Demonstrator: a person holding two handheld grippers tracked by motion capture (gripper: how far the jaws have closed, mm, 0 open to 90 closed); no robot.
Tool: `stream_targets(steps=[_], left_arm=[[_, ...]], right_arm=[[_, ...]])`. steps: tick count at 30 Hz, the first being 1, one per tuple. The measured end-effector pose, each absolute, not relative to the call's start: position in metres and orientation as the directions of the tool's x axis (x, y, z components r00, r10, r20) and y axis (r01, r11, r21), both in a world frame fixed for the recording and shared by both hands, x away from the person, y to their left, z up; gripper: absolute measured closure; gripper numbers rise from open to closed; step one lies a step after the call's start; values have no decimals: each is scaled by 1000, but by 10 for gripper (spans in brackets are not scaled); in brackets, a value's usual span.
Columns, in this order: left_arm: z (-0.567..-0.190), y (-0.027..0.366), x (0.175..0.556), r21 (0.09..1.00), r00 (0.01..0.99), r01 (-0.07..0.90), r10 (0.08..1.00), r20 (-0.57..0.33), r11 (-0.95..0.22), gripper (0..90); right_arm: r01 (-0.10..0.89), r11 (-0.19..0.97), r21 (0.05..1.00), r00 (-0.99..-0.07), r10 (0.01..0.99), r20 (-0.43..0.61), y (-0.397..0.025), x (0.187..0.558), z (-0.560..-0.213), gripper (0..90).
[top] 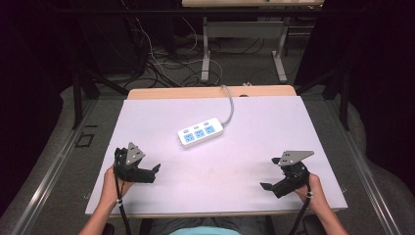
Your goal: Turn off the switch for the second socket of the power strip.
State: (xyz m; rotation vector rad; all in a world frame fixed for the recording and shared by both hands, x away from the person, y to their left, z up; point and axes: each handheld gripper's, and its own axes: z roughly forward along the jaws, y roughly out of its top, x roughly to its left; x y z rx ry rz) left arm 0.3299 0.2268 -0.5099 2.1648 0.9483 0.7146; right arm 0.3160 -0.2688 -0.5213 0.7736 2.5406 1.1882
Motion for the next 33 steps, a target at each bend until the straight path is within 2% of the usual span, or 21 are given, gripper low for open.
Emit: stream_targets(steps=[33], left_arm=[[-512,194,378,740,621,390,750,229,-548,1]], right_arm=[[356,530,769,-837,548,10,-268,317,-523,2]])
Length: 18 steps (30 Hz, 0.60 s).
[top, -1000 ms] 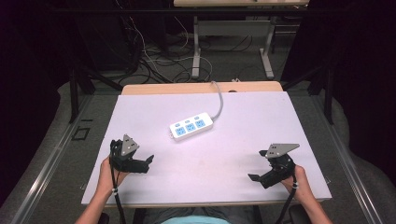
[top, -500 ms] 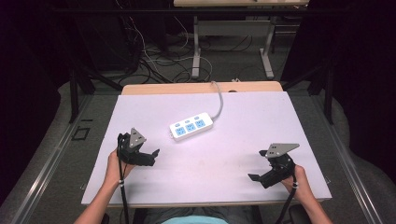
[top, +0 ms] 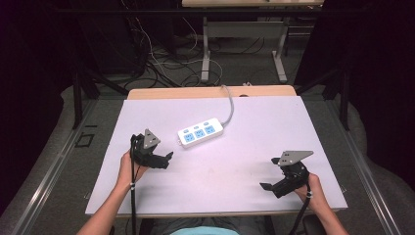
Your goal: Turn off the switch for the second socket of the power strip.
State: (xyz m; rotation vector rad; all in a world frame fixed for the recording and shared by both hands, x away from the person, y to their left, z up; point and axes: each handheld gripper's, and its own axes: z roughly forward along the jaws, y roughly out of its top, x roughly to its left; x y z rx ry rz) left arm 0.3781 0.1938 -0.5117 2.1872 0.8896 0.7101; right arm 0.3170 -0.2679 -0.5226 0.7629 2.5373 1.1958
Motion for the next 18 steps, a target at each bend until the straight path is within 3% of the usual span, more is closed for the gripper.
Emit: stream_targets(steps=[18], left_arm=[[-511,171,409,751,646,408,745,165,-520,1]], right_arm=[[362,543,758,-840,542,12,-265,318,-523,2]])
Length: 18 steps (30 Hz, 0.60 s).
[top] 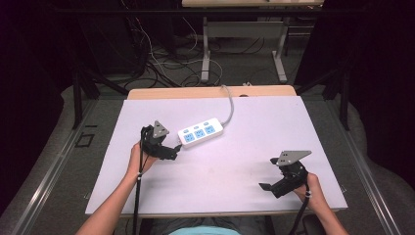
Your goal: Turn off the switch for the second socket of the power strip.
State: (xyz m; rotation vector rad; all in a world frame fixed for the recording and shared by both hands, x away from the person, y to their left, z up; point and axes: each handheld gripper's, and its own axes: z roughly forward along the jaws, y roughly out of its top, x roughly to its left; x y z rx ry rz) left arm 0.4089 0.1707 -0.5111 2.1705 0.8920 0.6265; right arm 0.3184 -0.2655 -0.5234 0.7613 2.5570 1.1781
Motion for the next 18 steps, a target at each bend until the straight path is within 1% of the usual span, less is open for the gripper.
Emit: stream_targets(steps=[6,10,15,16,18], left_arm=[[-513,163,421,766,642,406,752,149,-498,1],[-511,162,428,764,654,419,747,120,-490,0],[-512,156,437,766,647,431,755,105,-476,0],[-513,156,440,771,647,420,754,114,-478,0],[-513,153,445,776,639,432,763,97,-460,0]], right_arm=[[368,545,753,-836,549,11,-264,317,-524,4],[361,557,748,-845,535,8,-264,318,-524,3],[364,546,754,-840,543,12,-266,320,-525,5],[367,546,753,-838,545,13,-266,320,-525,5],[363,547,754,-837,547,6,-266,319,-525,5]])
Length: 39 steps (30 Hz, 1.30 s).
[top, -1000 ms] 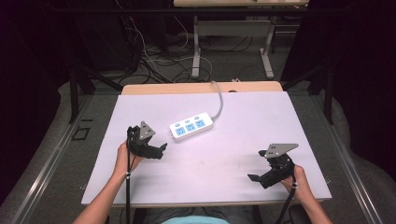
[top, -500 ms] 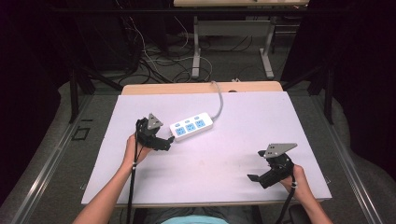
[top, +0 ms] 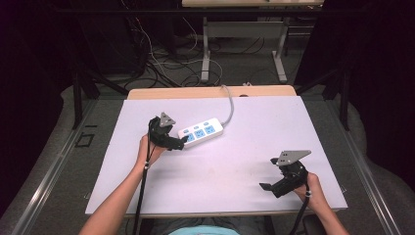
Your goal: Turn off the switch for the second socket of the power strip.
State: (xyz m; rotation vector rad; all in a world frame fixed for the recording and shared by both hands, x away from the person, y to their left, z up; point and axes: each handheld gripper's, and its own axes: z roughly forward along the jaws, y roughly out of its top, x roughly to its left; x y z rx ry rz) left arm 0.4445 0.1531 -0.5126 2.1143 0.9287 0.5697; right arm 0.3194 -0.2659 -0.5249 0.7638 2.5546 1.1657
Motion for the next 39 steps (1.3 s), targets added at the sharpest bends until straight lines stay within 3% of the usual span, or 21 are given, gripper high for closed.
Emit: stream_targets(steps=[35,39], left_arm=[[-532,121,486,760,661,452,748,66,-467,23],[-531,121,486,777,643,431,761,92,-458,177]], right_arm=[[364,563,742,-843,537,5,-267,321,-525,5],[375,567,734,-840,542,10,-266,319,-524,5]])
